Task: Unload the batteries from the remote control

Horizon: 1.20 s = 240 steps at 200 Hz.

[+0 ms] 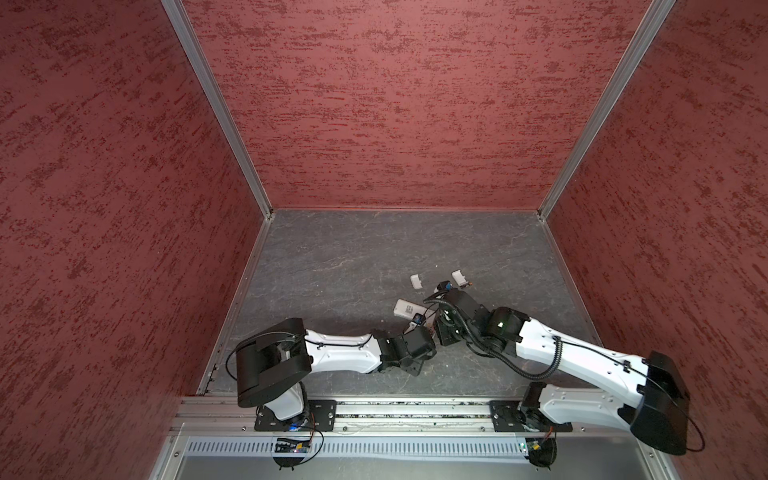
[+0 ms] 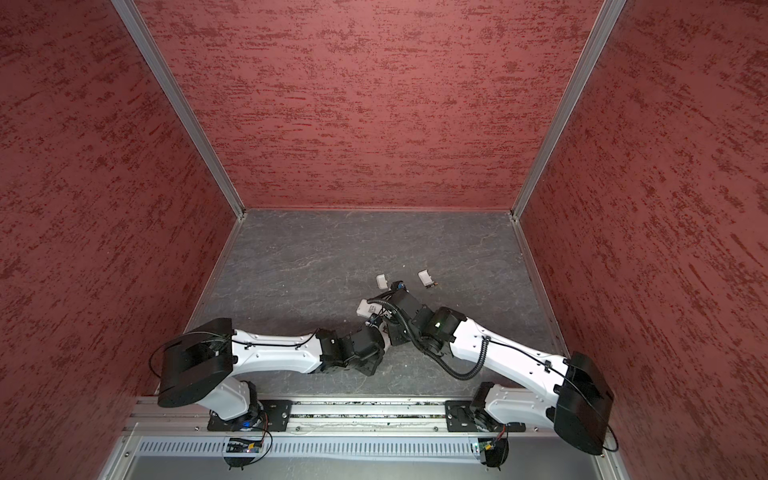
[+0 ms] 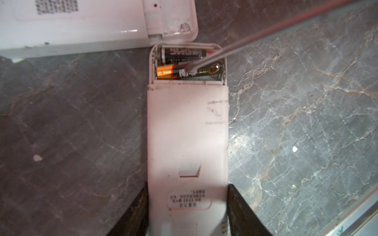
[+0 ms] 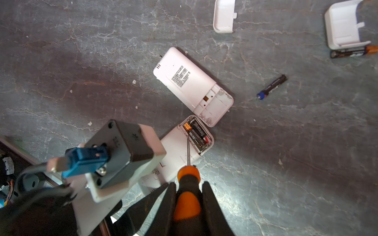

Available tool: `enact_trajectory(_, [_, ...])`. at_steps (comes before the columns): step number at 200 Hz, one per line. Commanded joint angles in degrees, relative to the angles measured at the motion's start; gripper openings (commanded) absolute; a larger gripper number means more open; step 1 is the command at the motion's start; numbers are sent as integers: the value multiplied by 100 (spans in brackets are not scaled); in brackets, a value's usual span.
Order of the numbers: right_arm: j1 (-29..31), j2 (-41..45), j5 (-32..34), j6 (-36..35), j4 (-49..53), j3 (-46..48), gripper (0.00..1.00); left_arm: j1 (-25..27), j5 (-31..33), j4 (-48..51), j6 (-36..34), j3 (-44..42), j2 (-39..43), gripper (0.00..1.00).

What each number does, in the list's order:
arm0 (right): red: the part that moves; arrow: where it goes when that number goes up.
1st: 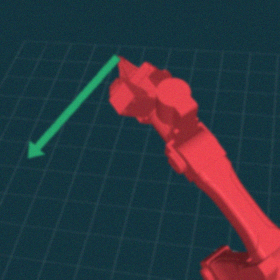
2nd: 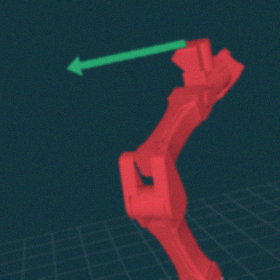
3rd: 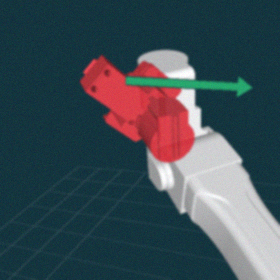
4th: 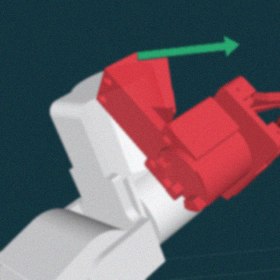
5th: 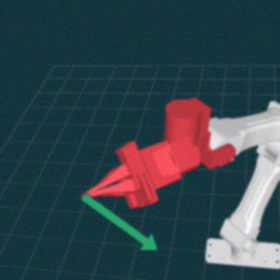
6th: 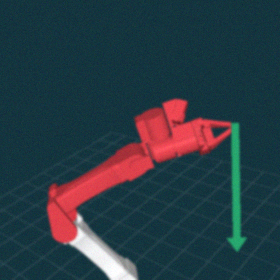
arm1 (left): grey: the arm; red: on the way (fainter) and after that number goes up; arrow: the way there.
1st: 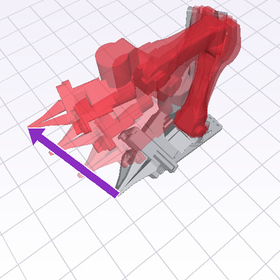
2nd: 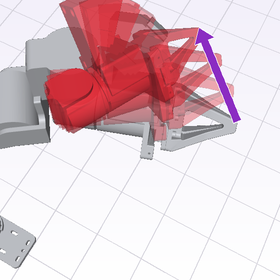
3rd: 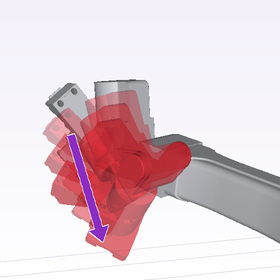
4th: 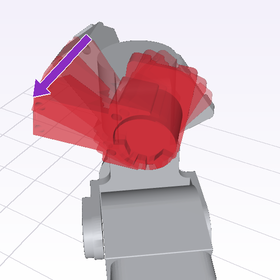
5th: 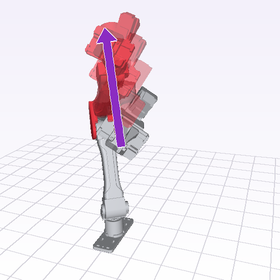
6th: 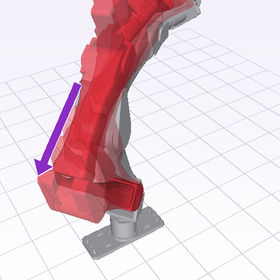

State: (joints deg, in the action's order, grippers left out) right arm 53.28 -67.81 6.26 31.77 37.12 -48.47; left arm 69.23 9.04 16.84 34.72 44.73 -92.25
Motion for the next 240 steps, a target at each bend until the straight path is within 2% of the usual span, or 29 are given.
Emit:
enact_trajectory(1, [-38, 290, 222, 203, 393, 50, 0, 102, -836, 474, 170, -386, -487, 31])
enact_trajectory(82, [-37, 440, 253, 374, 425, 277, 0, 108, -838, 489, 168, -368, -496, 31])
enact_trajectory(240, [-78, 137, 289, 115, 41, 183, 0, 152, -809, 531, 206, -351, -500, 31])
